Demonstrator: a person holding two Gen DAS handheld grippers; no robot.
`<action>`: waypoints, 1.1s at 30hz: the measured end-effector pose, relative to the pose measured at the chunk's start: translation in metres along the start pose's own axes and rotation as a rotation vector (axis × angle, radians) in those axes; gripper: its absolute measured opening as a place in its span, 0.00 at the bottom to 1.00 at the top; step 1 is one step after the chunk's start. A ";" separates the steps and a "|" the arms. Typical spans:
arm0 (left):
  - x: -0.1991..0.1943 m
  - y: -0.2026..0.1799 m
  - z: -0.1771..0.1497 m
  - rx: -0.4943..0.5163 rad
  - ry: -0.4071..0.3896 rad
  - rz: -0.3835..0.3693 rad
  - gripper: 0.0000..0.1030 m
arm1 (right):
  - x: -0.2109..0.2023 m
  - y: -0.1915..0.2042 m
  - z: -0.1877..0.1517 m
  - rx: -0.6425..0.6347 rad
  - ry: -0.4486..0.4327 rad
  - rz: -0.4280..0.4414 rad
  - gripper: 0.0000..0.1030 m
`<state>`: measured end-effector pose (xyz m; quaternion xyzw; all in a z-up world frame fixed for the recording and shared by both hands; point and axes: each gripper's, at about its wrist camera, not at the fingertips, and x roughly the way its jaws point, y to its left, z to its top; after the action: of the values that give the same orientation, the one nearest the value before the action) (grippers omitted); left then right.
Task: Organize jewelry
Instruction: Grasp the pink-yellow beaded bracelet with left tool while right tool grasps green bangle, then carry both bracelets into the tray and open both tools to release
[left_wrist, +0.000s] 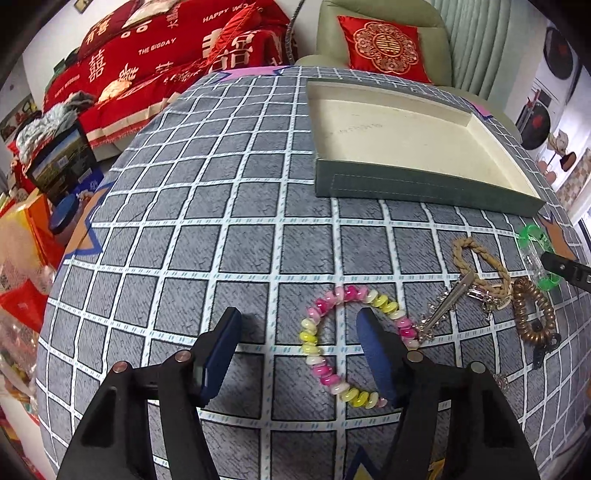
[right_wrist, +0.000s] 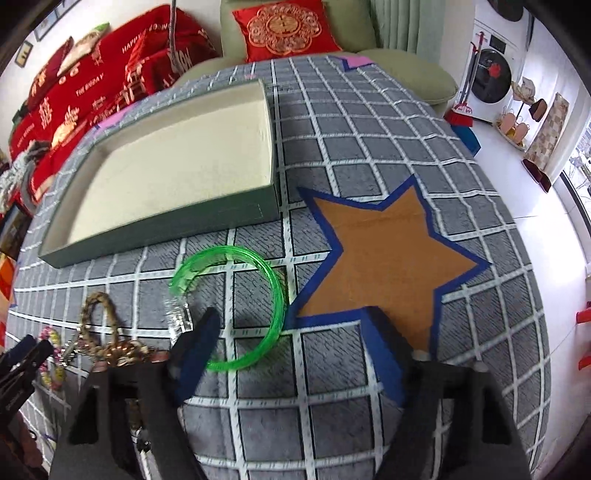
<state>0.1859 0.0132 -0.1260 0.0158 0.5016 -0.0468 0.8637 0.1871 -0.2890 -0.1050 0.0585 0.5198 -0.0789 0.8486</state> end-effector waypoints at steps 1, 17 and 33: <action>0.000 -0.002 -0.001 0.004 0.001 -0.002 0.74 | 0.002 0.003 0.001 -0.017 0.002 -0.007 0.73; -0.012 -0.008 -0.004 0.006 -0.007 -0.133 0.20 | -0.006 0.019 -0.006 -0.089 -0.029 0.024 0.07; -0.071 -0.022 0.051 0.023 -0.126 -0.255 0.20 | -0.070 0.009 0.036 -0.056 -0.124 0.163 0.07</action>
<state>0.1928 -0.0076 -0.0389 -0.0414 0.4439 -0.1627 0.8802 0.1890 -0.2815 -0.0257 0.0717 0.4619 0.0015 0.8840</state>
